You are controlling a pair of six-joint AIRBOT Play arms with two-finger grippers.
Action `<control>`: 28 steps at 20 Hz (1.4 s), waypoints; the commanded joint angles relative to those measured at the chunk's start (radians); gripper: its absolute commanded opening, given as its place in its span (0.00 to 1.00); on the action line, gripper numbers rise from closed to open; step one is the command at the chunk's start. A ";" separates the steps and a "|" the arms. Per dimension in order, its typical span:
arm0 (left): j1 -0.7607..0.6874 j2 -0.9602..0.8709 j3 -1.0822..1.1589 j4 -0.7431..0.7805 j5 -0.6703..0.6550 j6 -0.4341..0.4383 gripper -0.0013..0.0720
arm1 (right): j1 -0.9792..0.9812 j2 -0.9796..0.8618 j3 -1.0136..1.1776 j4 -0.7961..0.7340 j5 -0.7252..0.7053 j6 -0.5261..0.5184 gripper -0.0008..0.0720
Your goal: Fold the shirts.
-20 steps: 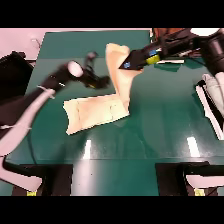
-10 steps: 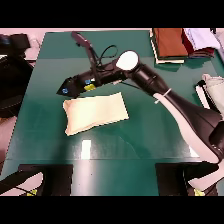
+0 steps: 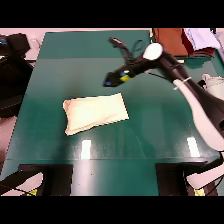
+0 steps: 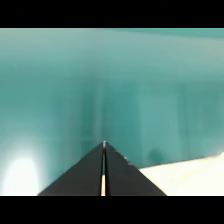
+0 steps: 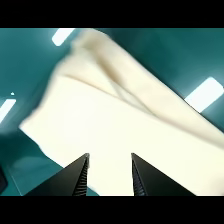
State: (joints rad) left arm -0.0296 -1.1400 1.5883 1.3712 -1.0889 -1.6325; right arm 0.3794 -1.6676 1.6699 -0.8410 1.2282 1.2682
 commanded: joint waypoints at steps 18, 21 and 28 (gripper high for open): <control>-0.229 -0.104 -0.012 -0.040 0.010 0.018 0.05 | 0.050 -0.177 -0.238 0.419 -0.187 -0.178 0.04; -0.317 -0.105 -0.012 -0.032 0.036 0.018 0.05 | -0.047 -0.095 -0.166 0.391 -0.187 -0.175 0.04; -0.438 -0.105 -0.012 -0.037 0.097 0.017 0.05 | -0.544 0.155 -0.104 0.062 -0.057 -0.096 0.04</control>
State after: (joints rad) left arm -0.4309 -1.2438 1.5764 1.3361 -1.0191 -1.6150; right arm 0.0242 -1.5955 1.5417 -0.6529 1.1145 1.1484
